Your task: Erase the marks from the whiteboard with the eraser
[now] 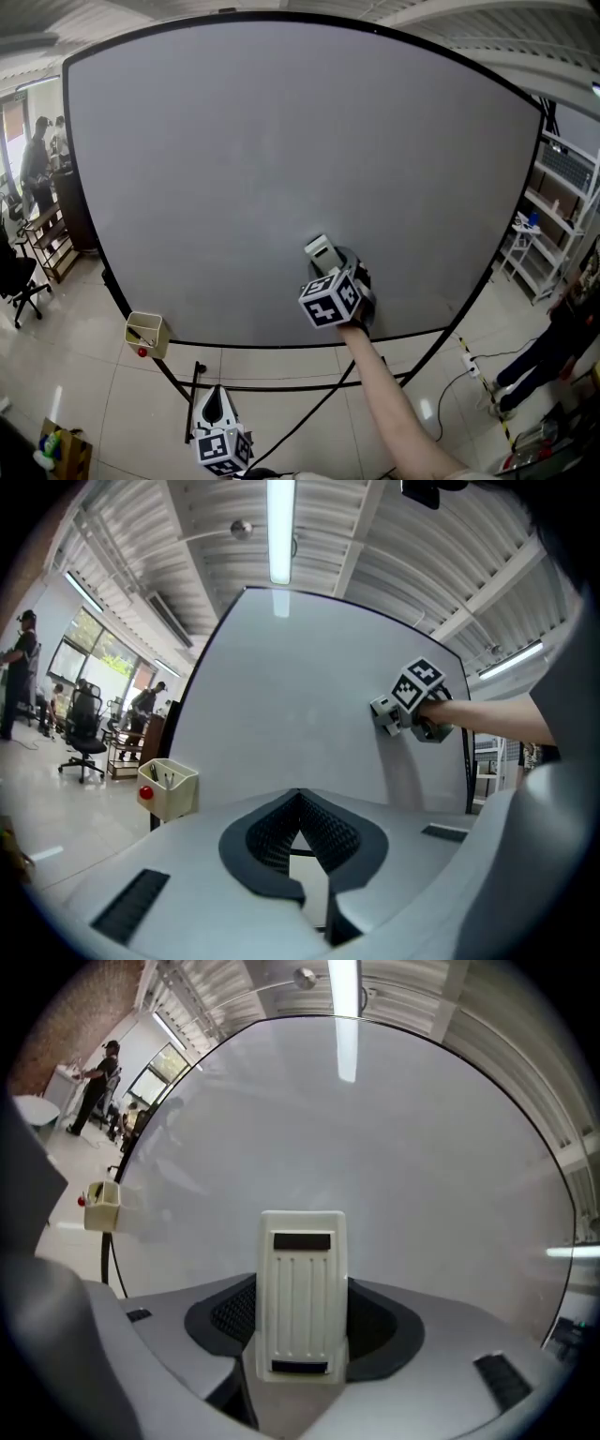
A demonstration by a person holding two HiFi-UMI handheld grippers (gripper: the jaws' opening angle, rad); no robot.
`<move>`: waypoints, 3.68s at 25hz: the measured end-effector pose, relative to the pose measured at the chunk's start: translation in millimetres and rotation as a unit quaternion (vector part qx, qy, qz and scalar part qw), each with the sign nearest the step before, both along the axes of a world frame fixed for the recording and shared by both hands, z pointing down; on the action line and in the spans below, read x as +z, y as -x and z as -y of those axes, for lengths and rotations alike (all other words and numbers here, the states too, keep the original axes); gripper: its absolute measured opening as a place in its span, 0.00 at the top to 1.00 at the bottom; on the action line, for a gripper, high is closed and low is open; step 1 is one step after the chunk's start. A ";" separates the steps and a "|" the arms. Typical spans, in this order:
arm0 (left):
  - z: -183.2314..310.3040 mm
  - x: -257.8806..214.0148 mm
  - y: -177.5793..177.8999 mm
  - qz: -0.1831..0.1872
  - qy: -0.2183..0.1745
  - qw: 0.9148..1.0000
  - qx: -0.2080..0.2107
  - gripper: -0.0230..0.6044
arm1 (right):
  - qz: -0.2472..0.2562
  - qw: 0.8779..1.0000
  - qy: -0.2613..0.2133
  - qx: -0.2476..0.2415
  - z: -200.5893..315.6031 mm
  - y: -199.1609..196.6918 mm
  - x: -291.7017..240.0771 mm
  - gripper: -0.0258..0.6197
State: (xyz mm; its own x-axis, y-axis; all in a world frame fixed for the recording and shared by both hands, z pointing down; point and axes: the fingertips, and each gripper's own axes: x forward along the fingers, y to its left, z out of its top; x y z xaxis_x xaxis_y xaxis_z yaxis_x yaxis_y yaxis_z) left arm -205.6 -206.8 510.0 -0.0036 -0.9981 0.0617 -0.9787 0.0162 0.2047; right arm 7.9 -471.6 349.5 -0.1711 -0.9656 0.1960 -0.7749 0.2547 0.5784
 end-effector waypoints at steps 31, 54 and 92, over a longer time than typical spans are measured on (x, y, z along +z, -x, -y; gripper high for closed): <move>15.2 -44.4 -138.5 0.165 -0.063 0.964 0.198 0.96 | -0.003 1.000 -0.001 0.010 0.7 11.5 -54.1 0.54; 0.2 -30.3 -135.6 0.132 -0.040 0.972 0.193 0.96 | 0.011 0.999 0.028 0.026 -2.7 4.1 39.8 0.54; 17.0 -13.9 -127.8 0.154 -0.026 0.971 0.180 0.96 | 0.274 0.955 0.057 0.095 12.9 -142.2 -25.5 0.54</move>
